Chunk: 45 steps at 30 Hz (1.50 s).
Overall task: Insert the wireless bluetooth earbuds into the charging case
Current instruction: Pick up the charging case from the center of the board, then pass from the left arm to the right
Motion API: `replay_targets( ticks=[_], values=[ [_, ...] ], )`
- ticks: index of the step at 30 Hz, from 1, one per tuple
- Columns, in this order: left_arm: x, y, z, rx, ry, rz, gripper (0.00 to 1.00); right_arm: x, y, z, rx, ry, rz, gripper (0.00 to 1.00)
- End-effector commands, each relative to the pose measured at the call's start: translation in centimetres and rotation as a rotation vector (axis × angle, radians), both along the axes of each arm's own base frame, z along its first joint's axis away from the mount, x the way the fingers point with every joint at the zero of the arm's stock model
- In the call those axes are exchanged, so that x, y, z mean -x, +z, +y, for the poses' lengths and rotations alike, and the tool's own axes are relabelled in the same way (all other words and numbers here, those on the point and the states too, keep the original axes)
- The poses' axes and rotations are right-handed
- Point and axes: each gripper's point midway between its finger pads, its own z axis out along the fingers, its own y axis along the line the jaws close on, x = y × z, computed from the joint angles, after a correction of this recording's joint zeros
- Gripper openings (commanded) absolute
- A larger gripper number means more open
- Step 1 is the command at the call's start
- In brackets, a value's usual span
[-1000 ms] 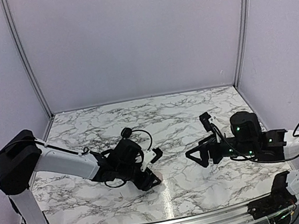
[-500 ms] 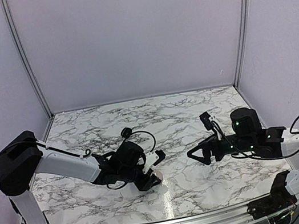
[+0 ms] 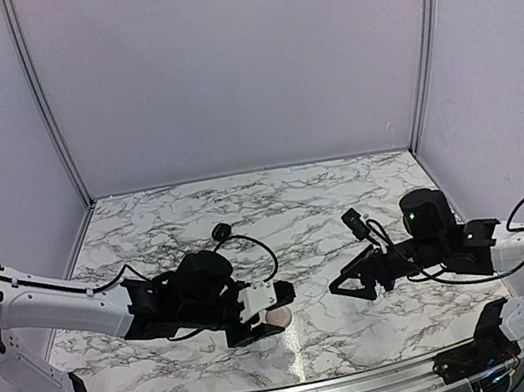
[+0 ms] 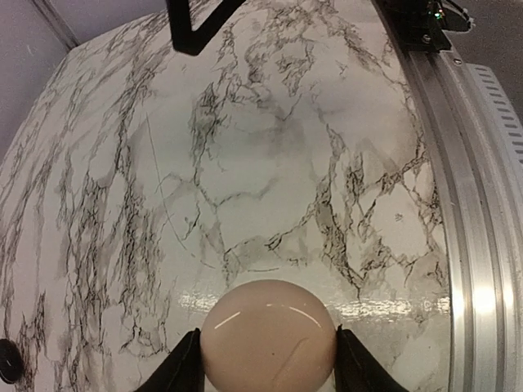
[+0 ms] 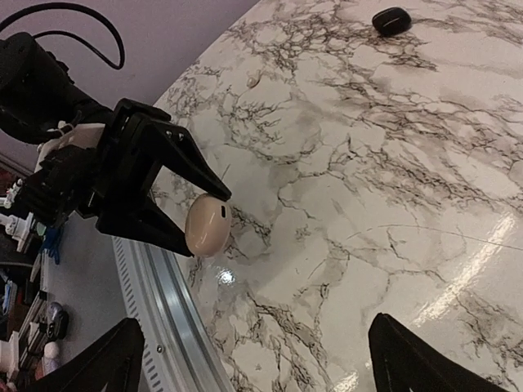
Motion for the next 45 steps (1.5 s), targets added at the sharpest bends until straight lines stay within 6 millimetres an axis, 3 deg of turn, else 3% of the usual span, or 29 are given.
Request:
replay_targets(
  ticks=[1,8,17,23,29,45],
  values=[
    [2.2,1.4,-0.6,-0.061,-0.097,-0.126,0.44,1.9,2.4,1.4,-0.088,0.148,0.039,0.94],
    [4.9,2.6,-2.0,-0.089,-0.180,-0.226,0.42,4.4,2.6,2.6,-0.137,0.302,0.152,0.83],
    [6.0,3.7,-3.1,-0.103,-0.214,-0.299,0.40,6.9,1.8,4.3,-0.110,0.406,0.214,0.73],
    [7.0,2.7,-3.6,-0.158,-0.263,-0.326,0.40,7.4,0.9,5.3,-0.087,0.444,0.246,0.65],
    [7.7,2.7,-4.0,-0.166,-0.286,-0.337,0.38,7.7,0.9,6.4,-0.094,0.480,0.238,0.62],
    [7.9,2.9,-4.3,-0.158,-0.296,-0.338,0.38,8.8,-0.1,7.9,-0.095,0.528,0.264,0.48]
  ],
)
